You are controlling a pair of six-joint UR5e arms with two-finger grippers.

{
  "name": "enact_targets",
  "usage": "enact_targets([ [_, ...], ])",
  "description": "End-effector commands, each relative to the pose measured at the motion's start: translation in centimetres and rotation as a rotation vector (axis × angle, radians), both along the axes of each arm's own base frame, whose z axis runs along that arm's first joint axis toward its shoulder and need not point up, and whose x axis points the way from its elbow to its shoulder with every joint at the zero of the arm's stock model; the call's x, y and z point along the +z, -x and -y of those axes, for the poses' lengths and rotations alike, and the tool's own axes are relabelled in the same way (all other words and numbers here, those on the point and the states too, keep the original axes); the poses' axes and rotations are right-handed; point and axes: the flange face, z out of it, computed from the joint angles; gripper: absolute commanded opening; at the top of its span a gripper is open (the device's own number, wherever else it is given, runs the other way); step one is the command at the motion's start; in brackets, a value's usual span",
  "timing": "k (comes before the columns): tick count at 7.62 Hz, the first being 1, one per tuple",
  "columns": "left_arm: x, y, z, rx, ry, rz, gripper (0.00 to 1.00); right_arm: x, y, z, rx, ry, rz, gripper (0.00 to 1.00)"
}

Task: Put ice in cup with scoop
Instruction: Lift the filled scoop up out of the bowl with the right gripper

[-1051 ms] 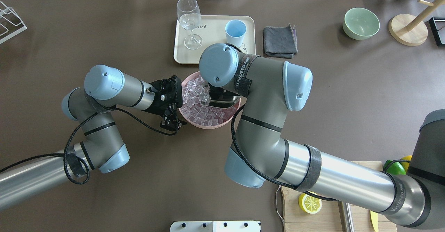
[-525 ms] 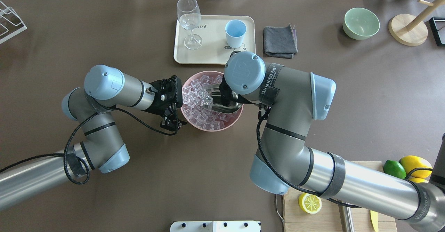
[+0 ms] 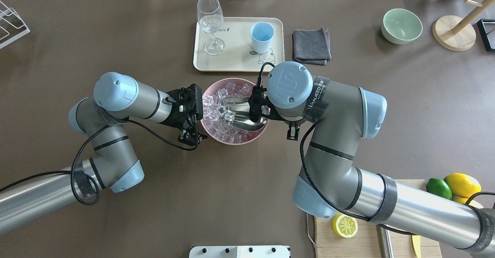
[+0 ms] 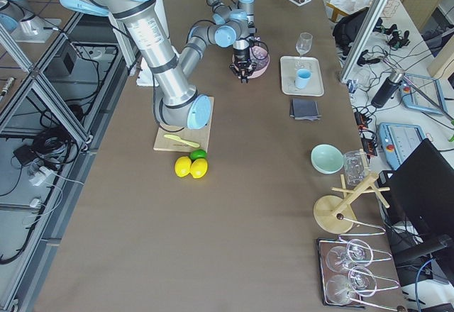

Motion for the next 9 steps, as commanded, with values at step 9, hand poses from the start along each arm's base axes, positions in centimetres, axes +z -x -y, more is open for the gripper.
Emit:
enact_targets([
  [9,0.0,0.0,0.0,0.0,0.001,0.001,0.99,0.6,-9.3,3.8,0.073,0.161,0.213,0.0],
])
